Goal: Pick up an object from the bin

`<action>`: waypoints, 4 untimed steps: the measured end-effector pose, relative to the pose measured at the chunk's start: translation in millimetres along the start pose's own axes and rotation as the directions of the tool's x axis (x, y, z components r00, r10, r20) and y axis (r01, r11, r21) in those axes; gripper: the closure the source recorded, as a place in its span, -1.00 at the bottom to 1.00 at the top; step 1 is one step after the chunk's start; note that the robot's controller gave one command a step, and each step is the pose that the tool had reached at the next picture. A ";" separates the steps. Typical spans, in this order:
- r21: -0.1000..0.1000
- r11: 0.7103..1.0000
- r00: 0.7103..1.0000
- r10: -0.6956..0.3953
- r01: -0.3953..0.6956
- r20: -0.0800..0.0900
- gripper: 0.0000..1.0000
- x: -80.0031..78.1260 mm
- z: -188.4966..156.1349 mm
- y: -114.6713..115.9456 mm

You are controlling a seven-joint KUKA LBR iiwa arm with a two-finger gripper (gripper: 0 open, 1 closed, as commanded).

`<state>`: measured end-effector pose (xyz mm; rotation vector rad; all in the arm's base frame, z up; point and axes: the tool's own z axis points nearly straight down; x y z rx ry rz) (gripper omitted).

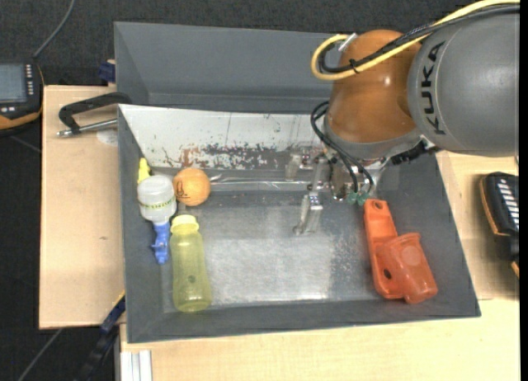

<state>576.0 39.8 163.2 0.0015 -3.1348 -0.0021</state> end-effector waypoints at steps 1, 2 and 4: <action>0.000 1.000 1.000 0.001 -0.001 0.009 -1.00 -1.7 -4.9 -0.1; -0.003 0.999 0.998 0.053 -0.053 0.013 -1.00 -7.3 28.3 -23.3; 0.004 0.948 0.948 -0.317 0.317 0.018 -1.00 -17.9 58.0 -93.0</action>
Offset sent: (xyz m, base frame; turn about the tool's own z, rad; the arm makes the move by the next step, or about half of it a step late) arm 0.0095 -0.0690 -0.0932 0.1526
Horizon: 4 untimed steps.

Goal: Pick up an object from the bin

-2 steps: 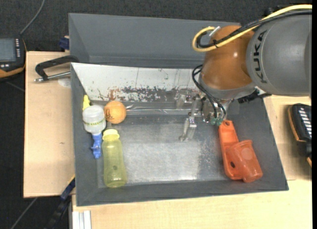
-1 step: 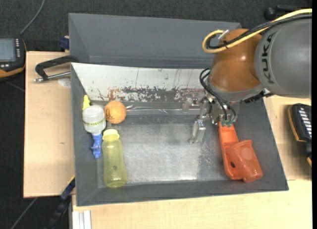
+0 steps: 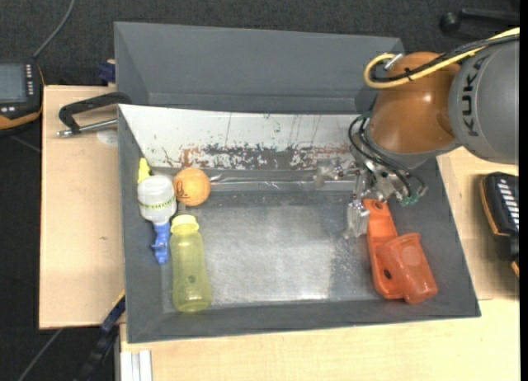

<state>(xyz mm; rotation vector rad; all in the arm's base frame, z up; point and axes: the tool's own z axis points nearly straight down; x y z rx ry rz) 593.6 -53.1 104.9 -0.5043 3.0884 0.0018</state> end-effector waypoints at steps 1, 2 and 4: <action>-0.005 1.000 1.000 -0.022 0.022 -0.011 -1.00 21.7 -10.0 -29.4; 0.001 0.999 0.999 0.043 -0.043 0.003 -1.00 43.4 0.4 -38.3; -0.003 0.924 0.924 -0.383 0.383 0.012 -1.00 46.5 29.0 -62.3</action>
Offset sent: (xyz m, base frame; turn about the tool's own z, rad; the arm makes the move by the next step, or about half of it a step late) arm -0.0540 -0.0660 -0.0349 -0.0726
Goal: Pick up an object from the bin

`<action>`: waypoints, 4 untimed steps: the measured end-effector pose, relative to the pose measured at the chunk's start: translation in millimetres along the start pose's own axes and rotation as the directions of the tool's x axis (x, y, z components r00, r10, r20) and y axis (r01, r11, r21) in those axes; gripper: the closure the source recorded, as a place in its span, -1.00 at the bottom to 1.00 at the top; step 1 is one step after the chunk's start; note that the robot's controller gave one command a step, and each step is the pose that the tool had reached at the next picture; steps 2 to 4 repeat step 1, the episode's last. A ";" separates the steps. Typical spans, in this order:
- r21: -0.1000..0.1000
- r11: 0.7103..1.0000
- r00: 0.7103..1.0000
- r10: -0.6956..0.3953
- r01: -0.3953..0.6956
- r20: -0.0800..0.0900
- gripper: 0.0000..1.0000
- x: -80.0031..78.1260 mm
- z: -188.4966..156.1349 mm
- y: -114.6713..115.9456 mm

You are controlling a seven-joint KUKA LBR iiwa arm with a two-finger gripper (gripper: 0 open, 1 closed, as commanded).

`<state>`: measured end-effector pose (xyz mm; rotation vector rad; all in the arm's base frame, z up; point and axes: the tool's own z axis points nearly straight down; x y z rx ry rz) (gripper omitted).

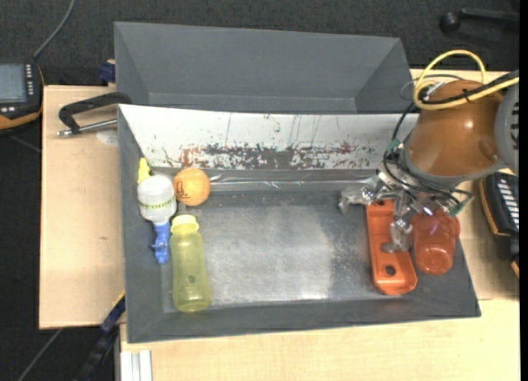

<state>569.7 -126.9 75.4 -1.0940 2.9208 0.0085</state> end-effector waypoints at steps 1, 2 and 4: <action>-0.002 0.992 0.992 -0.124 0.124 0.012 1.00 -3.1 4.1 -20.1; -0.002 0.992 0.992 -0.124 0.124 0.012 1.00 -3.1 4.1 -20.1; -0.002 0.992 0.992 -0.124 0.124 0.012 1.00 -3.1 4.1 -20.1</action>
Offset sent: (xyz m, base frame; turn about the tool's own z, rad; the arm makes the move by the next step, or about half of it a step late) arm 0.0000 0.0000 0.0000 0.0000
